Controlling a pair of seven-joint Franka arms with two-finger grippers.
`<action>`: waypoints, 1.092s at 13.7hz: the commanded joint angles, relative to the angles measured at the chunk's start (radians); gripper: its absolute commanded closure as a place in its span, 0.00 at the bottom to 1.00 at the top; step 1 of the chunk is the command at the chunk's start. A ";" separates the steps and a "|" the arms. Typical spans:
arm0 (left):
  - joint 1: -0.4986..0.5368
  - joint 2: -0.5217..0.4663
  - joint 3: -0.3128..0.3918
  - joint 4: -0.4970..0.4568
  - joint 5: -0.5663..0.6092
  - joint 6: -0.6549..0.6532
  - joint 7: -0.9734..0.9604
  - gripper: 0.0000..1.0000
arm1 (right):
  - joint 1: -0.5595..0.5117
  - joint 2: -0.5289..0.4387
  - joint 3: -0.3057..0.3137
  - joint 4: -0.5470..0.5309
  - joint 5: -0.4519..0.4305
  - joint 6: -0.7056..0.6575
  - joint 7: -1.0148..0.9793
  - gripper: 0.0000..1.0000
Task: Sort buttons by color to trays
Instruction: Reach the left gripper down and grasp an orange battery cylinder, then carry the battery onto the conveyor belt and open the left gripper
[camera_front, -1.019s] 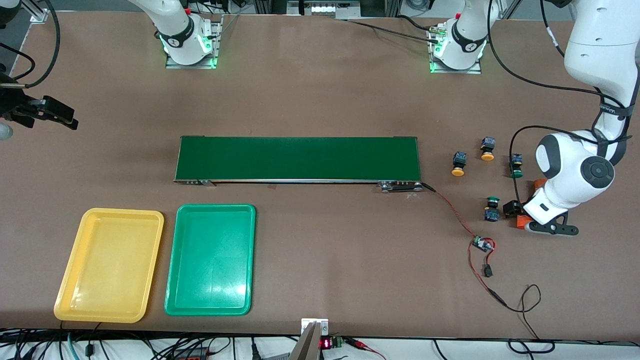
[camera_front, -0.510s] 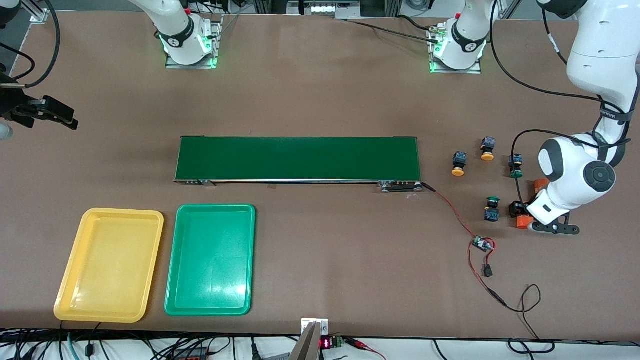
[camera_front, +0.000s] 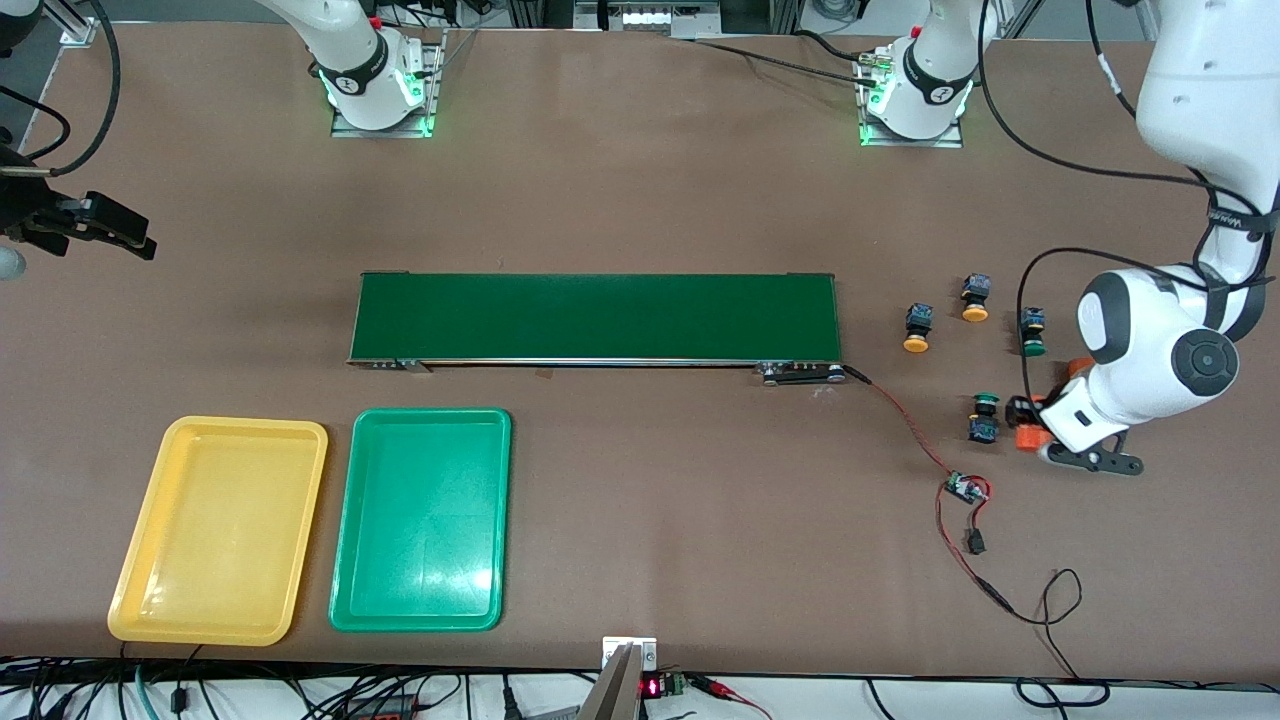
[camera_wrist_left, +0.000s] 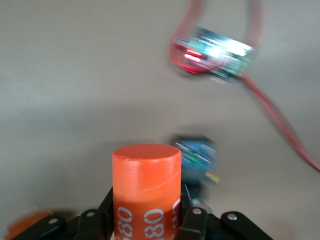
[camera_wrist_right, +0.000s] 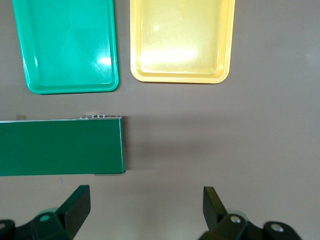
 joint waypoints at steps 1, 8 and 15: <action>0.011 -0.064 -0.151 -0.014 -0.004 -0.208 0.020 0.85 | 0.003 -0.003 0.004 0.001 -0.015 0.004 -0.003 0.00; -0.053 -0.067 -0.459 -0.030 0.016 -0.273 0.274 0.88 | 0.003 -0.003 0.002 0.001 -0.015 0.006 -0.001 0.00; -0.158 -0.065 -0.459 -0.133 0.128 -0.060 0.554 0.58 | 0.001 -0.003 0.002 0.001 -0.014 0.009 0.001 0.00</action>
